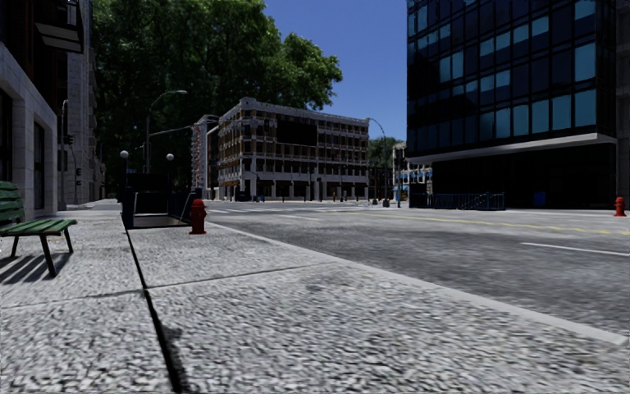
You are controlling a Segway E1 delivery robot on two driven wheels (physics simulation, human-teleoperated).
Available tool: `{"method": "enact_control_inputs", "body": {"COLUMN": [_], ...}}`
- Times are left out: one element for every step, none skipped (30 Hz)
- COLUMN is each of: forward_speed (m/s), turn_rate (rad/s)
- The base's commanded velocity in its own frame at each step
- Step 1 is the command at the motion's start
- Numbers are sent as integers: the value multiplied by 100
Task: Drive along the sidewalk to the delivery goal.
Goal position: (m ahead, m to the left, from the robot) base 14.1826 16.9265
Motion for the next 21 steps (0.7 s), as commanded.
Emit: {"method": "enact_control_inputs", "body": {"forward_speed": [200, 200, 200, 200, 200, 200, 200, 200, 200, 200, 200, 200, 200, 200, 200, 200, 200, 200, 200, 200, 200], "turn_rate": [37, 39, 41, 41, 43, 43, 43, 43, 43, 43, 43, 43, 43, 43, 43, 43, 43, 43, 43, 43, 43]}}
